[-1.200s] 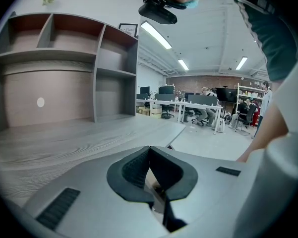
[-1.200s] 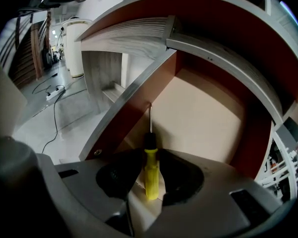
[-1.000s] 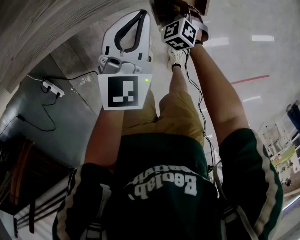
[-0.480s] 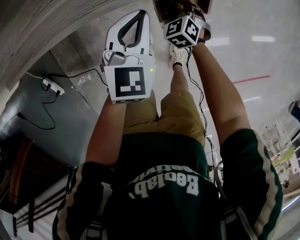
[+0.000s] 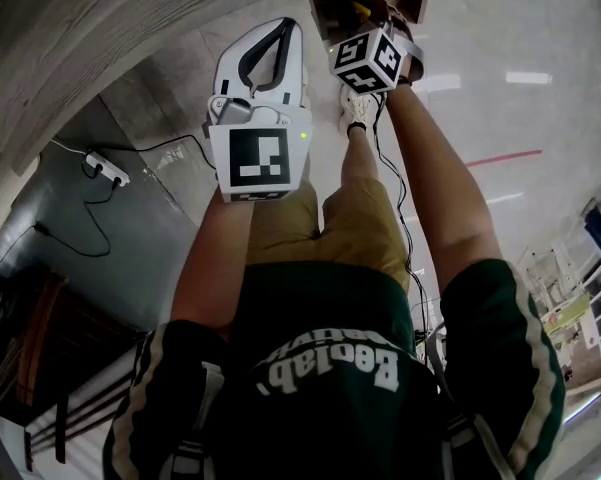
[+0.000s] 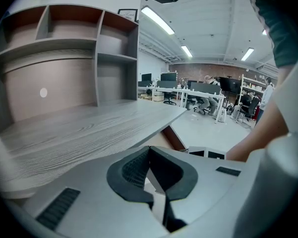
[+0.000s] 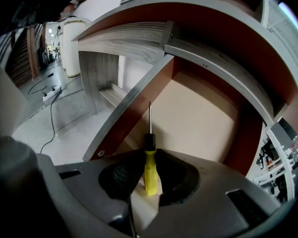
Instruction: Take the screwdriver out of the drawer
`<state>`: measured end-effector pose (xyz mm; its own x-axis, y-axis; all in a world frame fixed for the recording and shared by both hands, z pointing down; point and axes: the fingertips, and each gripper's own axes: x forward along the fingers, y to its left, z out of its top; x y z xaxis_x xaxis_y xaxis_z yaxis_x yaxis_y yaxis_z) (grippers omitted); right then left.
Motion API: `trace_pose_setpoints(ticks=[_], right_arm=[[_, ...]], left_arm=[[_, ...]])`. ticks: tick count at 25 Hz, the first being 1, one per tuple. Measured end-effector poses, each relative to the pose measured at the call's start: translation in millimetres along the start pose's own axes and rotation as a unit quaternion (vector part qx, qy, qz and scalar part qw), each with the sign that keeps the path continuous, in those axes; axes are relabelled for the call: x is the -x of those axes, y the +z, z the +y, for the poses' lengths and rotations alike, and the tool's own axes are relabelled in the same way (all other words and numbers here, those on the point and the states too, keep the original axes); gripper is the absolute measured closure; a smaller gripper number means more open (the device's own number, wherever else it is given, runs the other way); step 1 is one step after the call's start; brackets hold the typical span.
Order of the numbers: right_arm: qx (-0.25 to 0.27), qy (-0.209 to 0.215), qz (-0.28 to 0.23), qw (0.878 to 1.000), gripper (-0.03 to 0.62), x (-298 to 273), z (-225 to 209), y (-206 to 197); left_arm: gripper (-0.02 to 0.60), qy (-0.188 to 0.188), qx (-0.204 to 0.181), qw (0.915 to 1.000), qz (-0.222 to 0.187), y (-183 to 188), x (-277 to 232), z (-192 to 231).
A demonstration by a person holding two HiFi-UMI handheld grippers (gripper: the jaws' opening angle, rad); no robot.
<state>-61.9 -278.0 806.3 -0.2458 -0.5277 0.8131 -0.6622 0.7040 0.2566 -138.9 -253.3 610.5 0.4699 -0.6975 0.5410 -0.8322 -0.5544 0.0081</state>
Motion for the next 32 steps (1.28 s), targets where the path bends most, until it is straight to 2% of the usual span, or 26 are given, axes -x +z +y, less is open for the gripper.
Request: trace_pose_setpoints(ticks=[8,13,19,25,29,32], right_arm=[[-0.023,0.0,-0.008,1.0,0.507,33.5,-4.3,12.8],[-0.033,-0.007,-0.022,0.999,0.507,97.1,-31.9,23.6],[-0.042,-0.006,-0.037,0.998,0.507,127.1,-17.4,39.1],[-0.059,-0.004,-0.069,0.996,0.508,234.5,-51.4,64.9],[-0.068,0.004,-0.089,0.994,0.508,279.7,-64.5,78.9],[-0.071,0.014,-0.108,0.992,0.508,307.6,-72.8,94.1]], left_arm=[[0.563,0.004,0.005,1.0,0.006,6.7,19.3,-2.9],[0.563,0.012,0.004,0.9999,-0.002,51.2,37.7,-27.2],[0.563,0.019,0.0,0.9998,-0.008,50.1,50.7,-22.5],[0.563,0.031,-0.015,0.9991,-0.026,129.0,89.7,-60.7],[0.563,0.04,-0.023,0.9984,-0.032,155.2,108.3,-80.6],[0.563,0.041,-0.013,0.9984,-0.037,171.1,120.8,-92.3]])
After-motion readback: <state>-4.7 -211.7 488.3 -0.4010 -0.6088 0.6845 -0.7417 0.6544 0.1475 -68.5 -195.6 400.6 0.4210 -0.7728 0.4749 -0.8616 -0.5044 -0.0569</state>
